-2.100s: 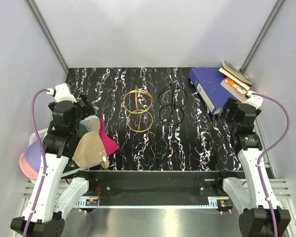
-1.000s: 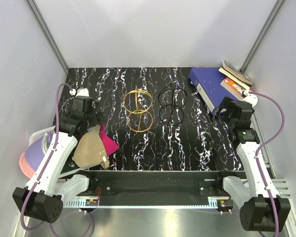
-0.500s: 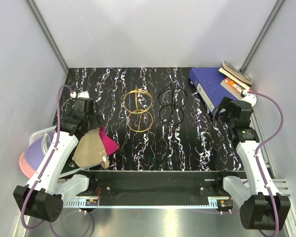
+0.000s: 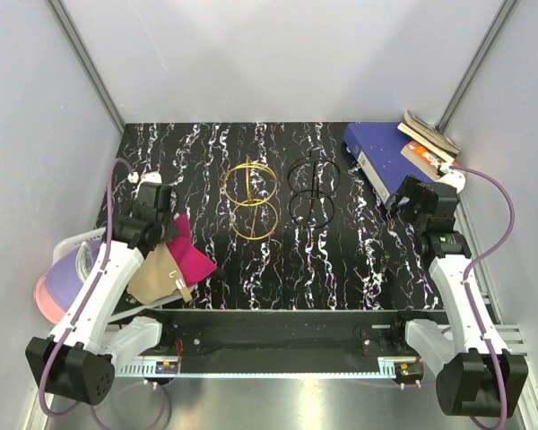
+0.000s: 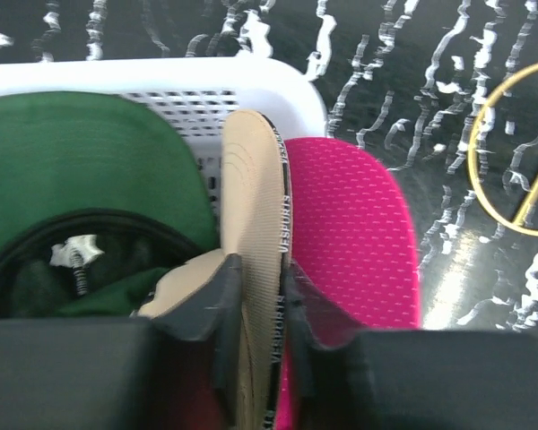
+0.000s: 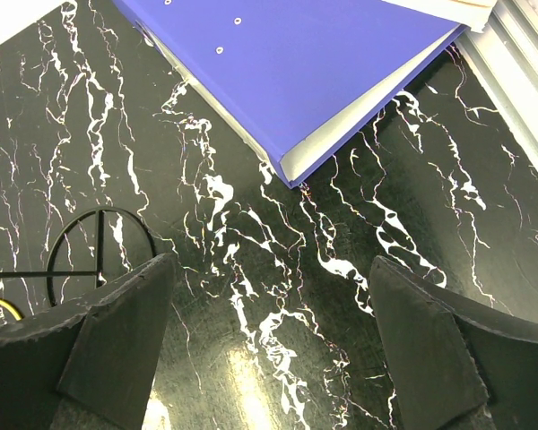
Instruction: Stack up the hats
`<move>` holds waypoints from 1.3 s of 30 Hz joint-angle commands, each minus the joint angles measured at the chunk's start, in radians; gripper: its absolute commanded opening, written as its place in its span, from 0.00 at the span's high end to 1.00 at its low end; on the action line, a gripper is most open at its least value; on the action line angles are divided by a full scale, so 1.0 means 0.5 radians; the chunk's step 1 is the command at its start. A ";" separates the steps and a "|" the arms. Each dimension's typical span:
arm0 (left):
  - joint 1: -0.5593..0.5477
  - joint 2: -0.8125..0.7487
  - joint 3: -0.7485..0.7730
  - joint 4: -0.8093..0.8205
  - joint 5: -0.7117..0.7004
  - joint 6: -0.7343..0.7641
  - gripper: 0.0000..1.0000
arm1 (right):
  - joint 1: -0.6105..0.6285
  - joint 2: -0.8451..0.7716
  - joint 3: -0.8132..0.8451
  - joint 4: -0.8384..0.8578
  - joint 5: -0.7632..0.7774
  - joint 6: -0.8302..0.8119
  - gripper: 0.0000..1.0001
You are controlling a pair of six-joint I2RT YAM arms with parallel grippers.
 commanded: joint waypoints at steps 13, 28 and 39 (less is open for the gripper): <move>-0.007 -0.053 0.480 -0.516 -0.573 0.422 1.00 | 0.004 0.064 0.104 0.055 -0.120 0.120 0.05; -0.007 0.060 0.489 -0.544 -0.681 0.514 0.85 | 0.004 0.141 0.138 0.132 -0.172 0.095 0.06; -0.017 0.244 1.178 -0.633 -0.605 0.428 0.01 | 0.004 0.104 0.107 0.129 -0.181 0.083 0.06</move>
